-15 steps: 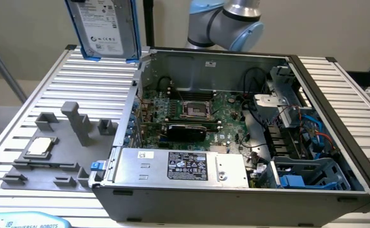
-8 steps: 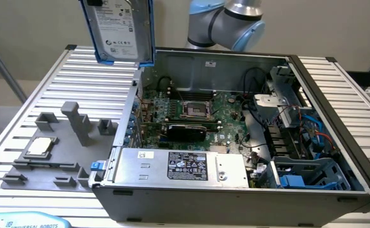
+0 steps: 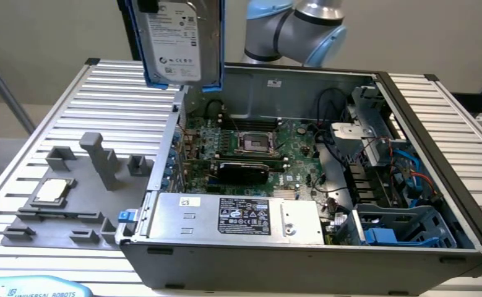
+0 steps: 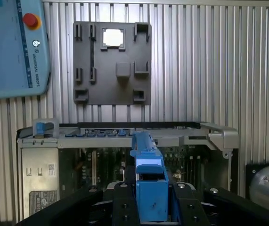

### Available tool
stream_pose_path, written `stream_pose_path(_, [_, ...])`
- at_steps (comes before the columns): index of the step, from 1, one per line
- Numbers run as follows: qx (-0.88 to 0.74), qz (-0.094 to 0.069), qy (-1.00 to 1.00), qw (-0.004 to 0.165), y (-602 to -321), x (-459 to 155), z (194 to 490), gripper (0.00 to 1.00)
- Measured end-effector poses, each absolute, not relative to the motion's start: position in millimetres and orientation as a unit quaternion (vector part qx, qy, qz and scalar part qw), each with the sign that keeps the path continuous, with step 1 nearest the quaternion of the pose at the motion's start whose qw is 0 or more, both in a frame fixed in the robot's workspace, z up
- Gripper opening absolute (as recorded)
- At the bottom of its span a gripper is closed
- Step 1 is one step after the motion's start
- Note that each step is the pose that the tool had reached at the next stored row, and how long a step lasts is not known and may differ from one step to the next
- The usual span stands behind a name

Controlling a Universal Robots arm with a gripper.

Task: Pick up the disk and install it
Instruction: 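Pick up the disk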

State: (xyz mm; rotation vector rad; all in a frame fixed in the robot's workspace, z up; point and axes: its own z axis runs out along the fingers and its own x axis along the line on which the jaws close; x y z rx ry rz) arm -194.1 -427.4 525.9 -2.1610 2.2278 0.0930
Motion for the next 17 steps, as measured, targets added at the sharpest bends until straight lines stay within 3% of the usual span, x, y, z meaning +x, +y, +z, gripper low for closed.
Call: stream_pose_path(17, [-0.696,0.031,0.717,0.019,-450.2,-118.7,525.9,0.33])
